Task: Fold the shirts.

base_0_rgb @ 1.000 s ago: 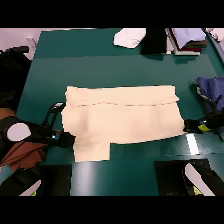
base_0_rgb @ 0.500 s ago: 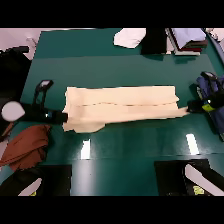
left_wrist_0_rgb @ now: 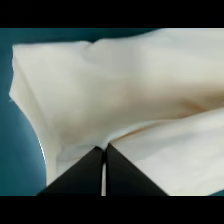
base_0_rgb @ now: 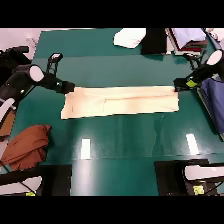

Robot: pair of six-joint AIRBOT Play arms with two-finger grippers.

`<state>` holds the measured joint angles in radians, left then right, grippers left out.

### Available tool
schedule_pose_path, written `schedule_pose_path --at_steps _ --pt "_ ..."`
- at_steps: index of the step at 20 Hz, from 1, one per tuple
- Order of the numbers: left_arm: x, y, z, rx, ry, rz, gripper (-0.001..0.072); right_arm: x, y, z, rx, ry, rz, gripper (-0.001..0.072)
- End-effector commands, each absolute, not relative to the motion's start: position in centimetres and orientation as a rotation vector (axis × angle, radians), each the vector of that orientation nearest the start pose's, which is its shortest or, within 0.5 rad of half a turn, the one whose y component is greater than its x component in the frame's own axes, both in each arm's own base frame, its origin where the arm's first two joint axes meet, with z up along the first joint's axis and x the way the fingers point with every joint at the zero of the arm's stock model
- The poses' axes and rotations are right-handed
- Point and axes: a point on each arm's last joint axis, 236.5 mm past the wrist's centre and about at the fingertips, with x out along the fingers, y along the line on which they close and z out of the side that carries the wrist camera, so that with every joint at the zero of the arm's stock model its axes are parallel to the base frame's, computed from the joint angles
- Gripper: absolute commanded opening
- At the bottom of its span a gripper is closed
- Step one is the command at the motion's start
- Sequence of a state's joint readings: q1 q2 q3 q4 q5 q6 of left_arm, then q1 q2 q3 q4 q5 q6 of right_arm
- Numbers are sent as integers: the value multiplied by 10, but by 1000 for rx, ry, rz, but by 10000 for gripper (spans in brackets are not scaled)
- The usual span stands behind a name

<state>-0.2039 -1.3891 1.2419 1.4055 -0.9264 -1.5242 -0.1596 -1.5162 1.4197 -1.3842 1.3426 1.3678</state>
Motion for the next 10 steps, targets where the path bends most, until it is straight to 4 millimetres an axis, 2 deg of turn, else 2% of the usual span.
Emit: schedule_pose_path --at_steps 1,3,4,5,6,8,10 --pt "471 -126 10 -7 1033 -273 24 432 -18 -12 110 1423 150 20" --pt "472 -126 13 -5 1031 -274 26 439 -19 -11 107 1414 151 38" --pt "472 -127 15 -4 1032 -276 137 443 -23 -8 109 1400 145 202" --pt "472 -127 19 -4 1033 -277 392 445 -23 -5 124 1389 150 345" --pt "471 -128 24 -7 1038 -279 529 446 -22 0 149 1380 175 409" --pt "469 -129 34 -4 1056 -286 526 438 -20 7 226 1382 252 514" --pt "464 -134 41 -18 1074 -305 524 423 -31 3 321 1409 275 589"
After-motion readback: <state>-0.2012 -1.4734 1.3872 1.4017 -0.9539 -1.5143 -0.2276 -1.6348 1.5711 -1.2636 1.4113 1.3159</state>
